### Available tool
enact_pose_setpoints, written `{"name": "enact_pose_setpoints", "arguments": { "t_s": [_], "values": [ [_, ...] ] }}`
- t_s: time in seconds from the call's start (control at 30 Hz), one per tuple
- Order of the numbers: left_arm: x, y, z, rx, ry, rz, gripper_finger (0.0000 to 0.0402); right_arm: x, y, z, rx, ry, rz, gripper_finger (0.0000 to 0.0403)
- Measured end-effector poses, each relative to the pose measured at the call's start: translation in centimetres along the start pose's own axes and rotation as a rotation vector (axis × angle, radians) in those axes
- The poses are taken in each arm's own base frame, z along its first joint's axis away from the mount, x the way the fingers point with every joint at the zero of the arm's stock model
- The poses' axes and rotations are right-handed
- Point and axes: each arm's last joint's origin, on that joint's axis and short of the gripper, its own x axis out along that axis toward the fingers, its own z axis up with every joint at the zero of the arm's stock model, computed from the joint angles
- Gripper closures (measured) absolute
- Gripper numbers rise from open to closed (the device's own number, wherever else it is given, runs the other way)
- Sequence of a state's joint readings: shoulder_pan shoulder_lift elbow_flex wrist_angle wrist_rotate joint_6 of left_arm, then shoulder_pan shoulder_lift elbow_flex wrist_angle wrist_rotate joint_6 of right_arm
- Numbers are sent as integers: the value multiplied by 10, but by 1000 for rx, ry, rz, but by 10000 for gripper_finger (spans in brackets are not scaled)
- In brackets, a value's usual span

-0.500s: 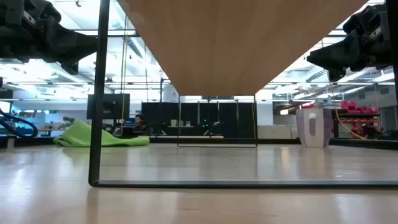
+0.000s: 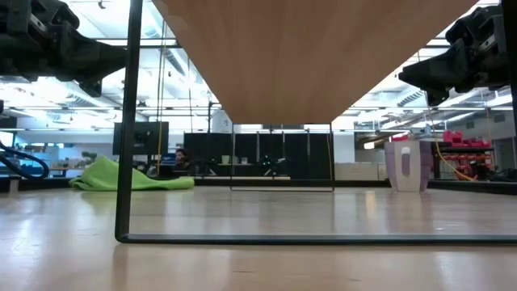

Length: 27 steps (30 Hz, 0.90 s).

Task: Stack small to large cups/mugs on shelf

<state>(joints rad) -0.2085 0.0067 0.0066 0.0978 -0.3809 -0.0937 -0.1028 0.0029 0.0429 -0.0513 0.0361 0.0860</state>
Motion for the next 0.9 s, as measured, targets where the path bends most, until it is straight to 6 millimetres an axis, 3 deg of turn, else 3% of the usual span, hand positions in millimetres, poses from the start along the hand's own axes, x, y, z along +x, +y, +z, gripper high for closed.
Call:
{"name": "enact_pose_setpoints", "arguments": {
  "t_s": [0.9],
  "values": [
    [0, 0, 0, 0, 0, 0, 318, 0, 0, 0, 0, 0, 0, 314]
  ]
}}
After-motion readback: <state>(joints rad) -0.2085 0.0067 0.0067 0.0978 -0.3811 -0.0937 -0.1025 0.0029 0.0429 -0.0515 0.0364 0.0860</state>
